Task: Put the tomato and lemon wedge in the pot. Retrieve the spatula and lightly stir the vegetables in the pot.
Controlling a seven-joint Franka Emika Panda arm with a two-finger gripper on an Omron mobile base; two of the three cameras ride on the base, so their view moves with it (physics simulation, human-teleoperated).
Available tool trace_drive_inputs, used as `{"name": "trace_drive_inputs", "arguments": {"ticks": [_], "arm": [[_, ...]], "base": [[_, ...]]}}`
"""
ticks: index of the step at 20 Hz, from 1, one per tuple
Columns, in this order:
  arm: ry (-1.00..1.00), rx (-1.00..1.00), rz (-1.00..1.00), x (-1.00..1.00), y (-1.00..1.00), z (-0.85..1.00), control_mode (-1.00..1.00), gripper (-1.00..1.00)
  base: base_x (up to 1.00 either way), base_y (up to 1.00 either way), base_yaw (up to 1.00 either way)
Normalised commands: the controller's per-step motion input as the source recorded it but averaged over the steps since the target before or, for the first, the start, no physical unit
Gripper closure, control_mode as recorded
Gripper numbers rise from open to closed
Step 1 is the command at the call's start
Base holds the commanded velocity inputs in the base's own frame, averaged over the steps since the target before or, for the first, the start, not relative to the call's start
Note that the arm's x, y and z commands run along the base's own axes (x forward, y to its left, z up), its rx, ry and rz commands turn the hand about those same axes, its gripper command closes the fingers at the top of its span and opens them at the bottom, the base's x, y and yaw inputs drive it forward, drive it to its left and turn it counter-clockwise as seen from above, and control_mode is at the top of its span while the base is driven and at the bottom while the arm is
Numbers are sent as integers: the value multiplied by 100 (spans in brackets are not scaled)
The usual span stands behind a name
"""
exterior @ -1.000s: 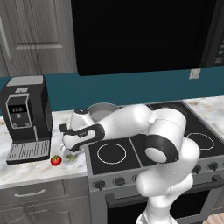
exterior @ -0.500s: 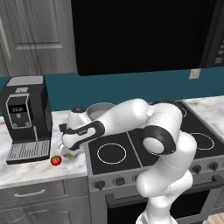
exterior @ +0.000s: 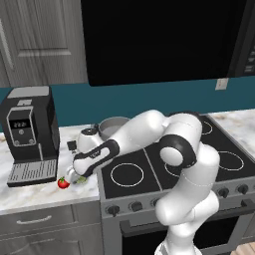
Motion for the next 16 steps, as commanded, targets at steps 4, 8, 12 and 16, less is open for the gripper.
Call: {"name": "trace_drive_inputs", "arguments": {"ticks": [4, 8, 12, 16], "arm": [[0, 0, 0, 0, 1, -32, -100, -100], [0, 0, 0, 3, 10, -12, -100, -100], [0, 0, 0, 0, 0, 0, -100, -100], [0, 0, 0, 0, 0, 0, -100, 100]], "base": [[0, 0, 0], [0, 0, 0], [0, 0, 0], [0, 0, 0]]}}
